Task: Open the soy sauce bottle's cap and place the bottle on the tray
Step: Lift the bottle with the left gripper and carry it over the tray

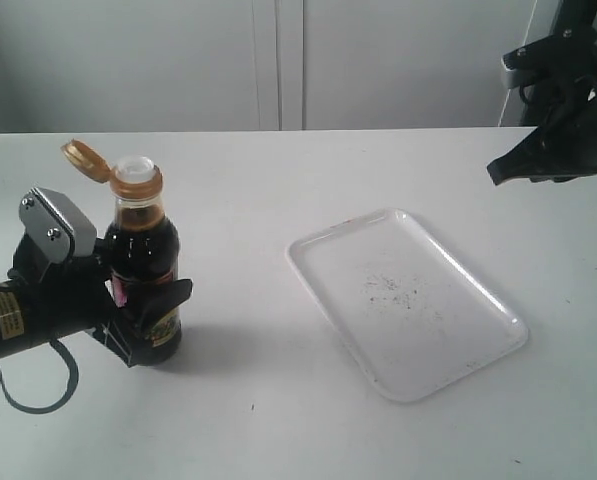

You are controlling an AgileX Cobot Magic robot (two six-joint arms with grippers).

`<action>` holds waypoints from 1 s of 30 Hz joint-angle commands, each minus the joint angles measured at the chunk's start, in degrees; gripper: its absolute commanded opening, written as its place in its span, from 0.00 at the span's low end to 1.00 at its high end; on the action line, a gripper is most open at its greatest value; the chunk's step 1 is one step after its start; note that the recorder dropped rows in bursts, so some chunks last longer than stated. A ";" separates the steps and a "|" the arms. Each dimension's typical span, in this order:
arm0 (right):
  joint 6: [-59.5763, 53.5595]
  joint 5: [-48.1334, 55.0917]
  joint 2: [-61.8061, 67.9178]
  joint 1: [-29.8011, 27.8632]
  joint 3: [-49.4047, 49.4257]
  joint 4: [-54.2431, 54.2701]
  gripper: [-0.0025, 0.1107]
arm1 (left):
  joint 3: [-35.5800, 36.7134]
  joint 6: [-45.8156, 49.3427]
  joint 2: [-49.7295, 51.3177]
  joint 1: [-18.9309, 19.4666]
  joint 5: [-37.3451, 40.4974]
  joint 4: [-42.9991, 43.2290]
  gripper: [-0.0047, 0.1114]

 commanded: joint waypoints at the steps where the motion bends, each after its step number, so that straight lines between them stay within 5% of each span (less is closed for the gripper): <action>1: 0.11 -0.92 -0.38 -0.69 0.00 -0.37 0.02 | -1.45 -1.12 -3.53 -0.06 -4.62 -1.70 0.04; 8: 0.11 -1.79 -0.38 -1.22 0.00 -0.37 0.02 | -7.13 -8.06 -4.10 -2.04 -4.62 -2.57 0.04; 21: 0.11 0.59 -0.25 -4.78 0.00 1.55 0.02 | -18.58 -9.02 -3.34 -16.34 1.48 -14.23 0.04; 30: -0.26 1.40 0.81 -4.78 0.00 5.26 0.02 | -27.35 -9.33 4.86 -22.30 1.59 -17.06 0.04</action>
